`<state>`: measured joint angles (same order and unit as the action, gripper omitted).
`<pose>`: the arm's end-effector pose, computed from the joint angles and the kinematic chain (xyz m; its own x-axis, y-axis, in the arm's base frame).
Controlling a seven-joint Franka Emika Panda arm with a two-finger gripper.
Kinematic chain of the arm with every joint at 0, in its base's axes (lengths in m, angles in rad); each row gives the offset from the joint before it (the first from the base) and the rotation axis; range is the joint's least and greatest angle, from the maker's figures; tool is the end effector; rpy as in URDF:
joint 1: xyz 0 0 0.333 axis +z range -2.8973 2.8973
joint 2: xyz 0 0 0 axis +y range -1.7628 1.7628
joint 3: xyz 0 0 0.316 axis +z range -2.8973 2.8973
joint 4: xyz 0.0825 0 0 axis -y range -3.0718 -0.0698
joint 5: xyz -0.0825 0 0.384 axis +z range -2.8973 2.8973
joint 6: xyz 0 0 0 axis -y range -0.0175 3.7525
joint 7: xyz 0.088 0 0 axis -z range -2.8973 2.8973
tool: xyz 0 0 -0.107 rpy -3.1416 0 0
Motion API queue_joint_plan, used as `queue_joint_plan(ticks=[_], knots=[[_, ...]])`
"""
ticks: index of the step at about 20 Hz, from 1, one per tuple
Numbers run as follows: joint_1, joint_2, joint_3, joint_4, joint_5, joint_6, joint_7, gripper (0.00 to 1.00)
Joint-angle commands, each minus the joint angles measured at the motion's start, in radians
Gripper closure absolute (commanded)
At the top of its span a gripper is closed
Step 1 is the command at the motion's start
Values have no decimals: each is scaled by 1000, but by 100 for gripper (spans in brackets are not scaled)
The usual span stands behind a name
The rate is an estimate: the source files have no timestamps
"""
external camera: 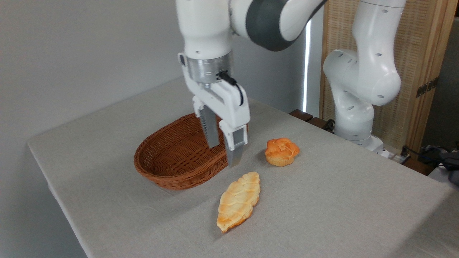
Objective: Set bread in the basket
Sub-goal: 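Move the open gripper from above the basket toward the orange bun, then lower the gripper onto the orange bun and close on it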
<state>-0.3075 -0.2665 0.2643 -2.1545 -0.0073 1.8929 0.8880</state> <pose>0.4770 -0.0134 0.5070 0.5917 -0.8042 0.0561 -0.8061 -0.5895 0.0509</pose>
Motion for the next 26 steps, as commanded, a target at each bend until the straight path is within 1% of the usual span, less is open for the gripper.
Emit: queue_joint_plan(ticks=[1, 3, 6, 9, 12, 13, 15, 18, 19, 21, 23, 24, 26], knots=[[-4, -146, 38, -126, 3, -24, 89, 0], [-5, -158, 38, -137, 3, -78, 109, 0], [-8, -183, 39, -169, 4, -121, 164, 0], [-10, -210, 39, -218, 4, -139, 267, 0], [-10, -215, 39, -241, 4, -162, 391, 0], [-10, -215, 39, -246, 12, -173, 441, 0], [-12, -215, 39, -255, 53, -198, 512, 0], [-13, -215, 39, -275, 59, -199, 549, 0], [-13, -215, 39, -281, 69, -199, 569, 0], [-28, -214, 39, -300, 101, -198, 614, 0], [-35, -214, 38, -306, 106, -196, 632, 0], [-53, -214, 38, -306, 106, -198, 643, 0], [-61, -212, 38, -306, 107, -199, 649, 0]])
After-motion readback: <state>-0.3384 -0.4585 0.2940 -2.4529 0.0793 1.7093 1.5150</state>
